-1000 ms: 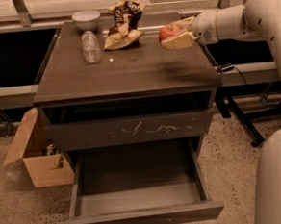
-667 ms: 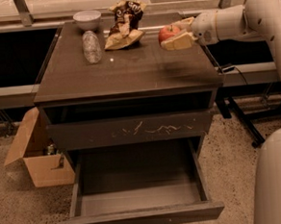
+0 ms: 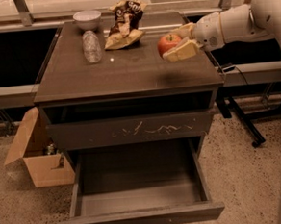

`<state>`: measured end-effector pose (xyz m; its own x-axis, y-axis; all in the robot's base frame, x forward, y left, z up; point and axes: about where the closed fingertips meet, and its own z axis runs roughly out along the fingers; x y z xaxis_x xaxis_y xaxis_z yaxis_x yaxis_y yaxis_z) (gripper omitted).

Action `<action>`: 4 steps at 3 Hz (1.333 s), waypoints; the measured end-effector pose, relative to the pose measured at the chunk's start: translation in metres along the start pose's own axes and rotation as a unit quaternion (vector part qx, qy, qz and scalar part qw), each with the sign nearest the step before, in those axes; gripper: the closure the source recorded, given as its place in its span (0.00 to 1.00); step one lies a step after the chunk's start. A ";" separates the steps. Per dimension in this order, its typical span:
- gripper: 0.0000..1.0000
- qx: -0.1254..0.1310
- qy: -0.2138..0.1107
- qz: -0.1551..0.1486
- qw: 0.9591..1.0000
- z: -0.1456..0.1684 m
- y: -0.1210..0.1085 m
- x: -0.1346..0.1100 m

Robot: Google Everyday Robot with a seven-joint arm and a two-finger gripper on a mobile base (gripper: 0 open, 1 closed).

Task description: Place apple into middle drawer

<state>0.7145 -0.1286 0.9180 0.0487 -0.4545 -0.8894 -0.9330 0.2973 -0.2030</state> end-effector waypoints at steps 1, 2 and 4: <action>1.00 -0.029 0.015 -0.030 0.999 -0.020 0.058 -0.007; 1.00 -0.038 0.038 -0.016 0.998 -0.026 0.100 0.020; 1.00 -0.072 0.055 0.005 0.996 -0.006 0.132 0.050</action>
Offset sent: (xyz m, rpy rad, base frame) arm -0.1738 0.0050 -0.1191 -0.1582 0.1979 0.0935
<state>0.5916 -0.1168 0.8495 0.0070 -0.5434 -0.8394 -0.9753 0.1817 -0.1258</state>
